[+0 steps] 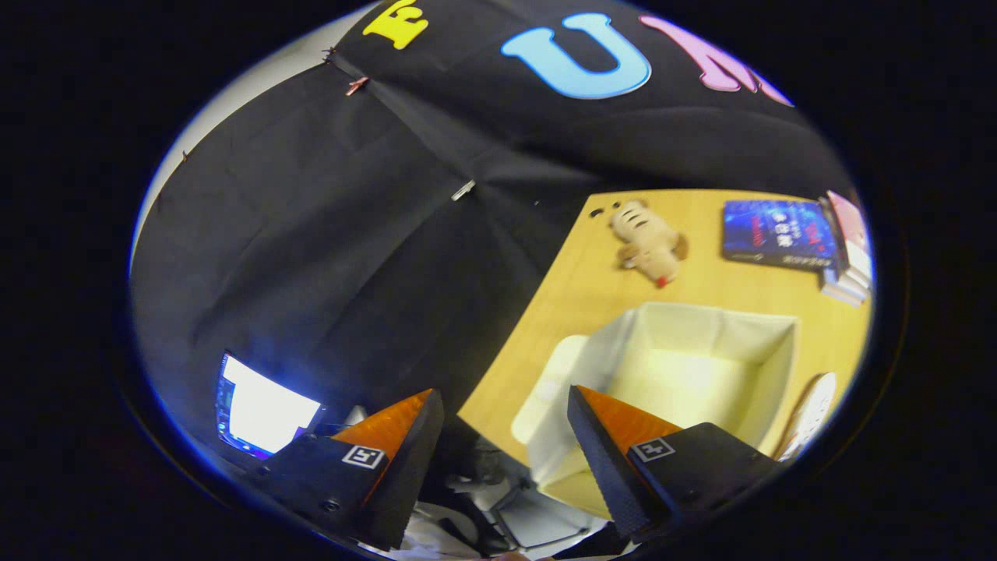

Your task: Open the storage box then place both shoes into the box .Put the left shoe in first, then the right shoe, with the right side of both shoes facing outward in a uniform manner.

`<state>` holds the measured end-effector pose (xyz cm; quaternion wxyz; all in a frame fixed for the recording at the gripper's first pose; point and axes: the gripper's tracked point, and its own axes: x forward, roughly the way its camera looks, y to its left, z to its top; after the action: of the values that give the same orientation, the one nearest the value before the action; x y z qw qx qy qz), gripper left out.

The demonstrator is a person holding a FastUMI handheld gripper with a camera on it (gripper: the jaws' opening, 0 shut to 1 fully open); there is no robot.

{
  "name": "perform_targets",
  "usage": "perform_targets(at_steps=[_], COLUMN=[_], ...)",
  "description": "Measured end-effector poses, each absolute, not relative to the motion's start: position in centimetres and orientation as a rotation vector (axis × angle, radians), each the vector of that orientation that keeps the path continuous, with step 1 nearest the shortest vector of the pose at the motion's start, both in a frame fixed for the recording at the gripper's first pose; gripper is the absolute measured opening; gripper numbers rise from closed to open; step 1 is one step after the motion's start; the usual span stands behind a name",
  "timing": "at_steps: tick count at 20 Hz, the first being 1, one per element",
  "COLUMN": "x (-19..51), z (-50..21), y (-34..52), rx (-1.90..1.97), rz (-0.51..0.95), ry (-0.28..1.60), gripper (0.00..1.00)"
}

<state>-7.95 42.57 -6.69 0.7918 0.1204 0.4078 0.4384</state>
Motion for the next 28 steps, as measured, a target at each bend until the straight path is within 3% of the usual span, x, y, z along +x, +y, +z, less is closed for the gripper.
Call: perform_targets(at_steps=[6, 17, 28], x=[-4.1, -0.8, -0.6], z=[-9.9, -24.5, -34.4], y=[27.4, 5.3, 3.6], rx=[0.108, -0.006, -0.124], rz=[0.738, 0.38, 0.454], ry=[0.799, 0.936, 1.045], gripper=[0.98, 0.99, 0.99])
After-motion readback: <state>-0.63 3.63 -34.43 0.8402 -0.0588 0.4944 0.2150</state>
